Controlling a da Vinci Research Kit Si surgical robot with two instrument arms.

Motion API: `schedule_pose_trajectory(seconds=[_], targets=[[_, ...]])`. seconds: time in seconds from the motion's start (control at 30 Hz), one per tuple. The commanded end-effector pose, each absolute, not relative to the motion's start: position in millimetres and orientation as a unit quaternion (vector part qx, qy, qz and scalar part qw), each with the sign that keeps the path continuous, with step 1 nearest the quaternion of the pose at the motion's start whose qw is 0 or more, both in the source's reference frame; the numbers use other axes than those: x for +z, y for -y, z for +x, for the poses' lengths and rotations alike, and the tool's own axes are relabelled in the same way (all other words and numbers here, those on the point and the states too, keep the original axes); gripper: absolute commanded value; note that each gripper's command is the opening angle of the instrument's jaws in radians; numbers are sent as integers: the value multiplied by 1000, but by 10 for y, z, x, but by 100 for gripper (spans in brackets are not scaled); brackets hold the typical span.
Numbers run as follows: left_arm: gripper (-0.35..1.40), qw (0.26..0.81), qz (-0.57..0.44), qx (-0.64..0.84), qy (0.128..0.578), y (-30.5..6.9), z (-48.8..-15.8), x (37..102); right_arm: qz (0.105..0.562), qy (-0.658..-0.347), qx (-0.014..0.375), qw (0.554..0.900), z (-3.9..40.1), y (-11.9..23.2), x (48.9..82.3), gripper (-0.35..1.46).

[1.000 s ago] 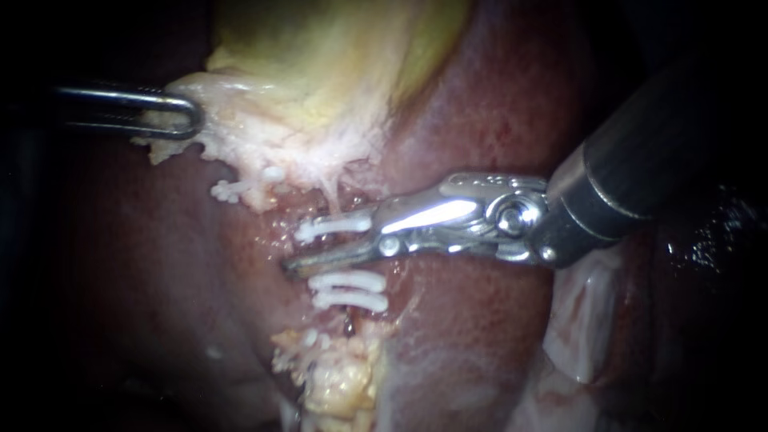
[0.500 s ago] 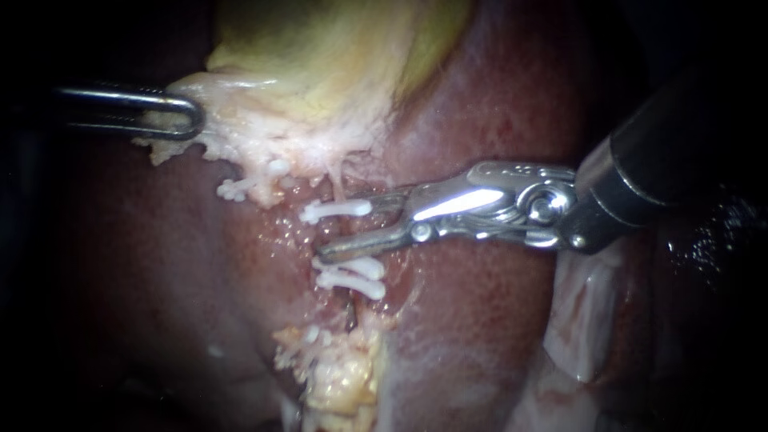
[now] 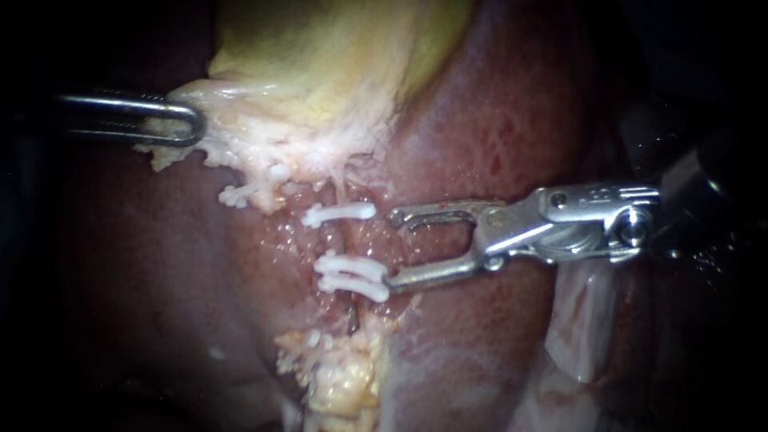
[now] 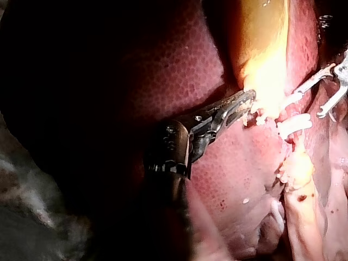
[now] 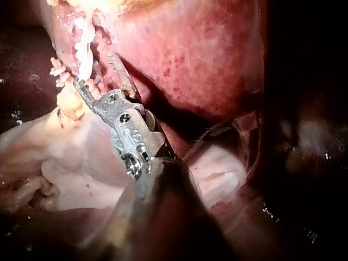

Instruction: Going back third clip right tube

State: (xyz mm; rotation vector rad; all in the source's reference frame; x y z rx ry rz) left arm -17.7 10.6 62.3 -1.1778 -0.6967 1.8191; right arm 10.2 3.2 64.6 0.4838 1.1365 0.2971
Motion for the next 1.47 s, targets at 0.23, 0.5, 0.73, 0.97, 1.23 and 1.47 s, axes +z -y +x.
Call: schedule_pose_trajectory(seconds=[0.23, 0.5, 0.73, 0.97, 1.23, 1.47], targets=[[-35, 419, -470, 726, 277, -105, -177, 624, 221, -536, 125, 805, 78, -42, 628, 50], [-35, 419, -470, 726, 276, -106, -181, 627, 216, -536, 124, 807, 61, -50, 619, 50], [-35, 421, -470, 727, 270, -101, -193, 642, 215, -537, 120, 807, 58, -49, 618, 50], [-35, 413, -468, 733, 273, -90, -212, 667, 215, -537, 120, 807, 57, -49, 617, 50], [-35, 406, -468, 735, 276, -88, -223, 677, 215, -537, 120, 807, 57, -47, 616, 50], [-35, 403, -469, 735, 278, -88, -223, 676, 215, -537, 120, 807, 58, -46, 614, 50]])
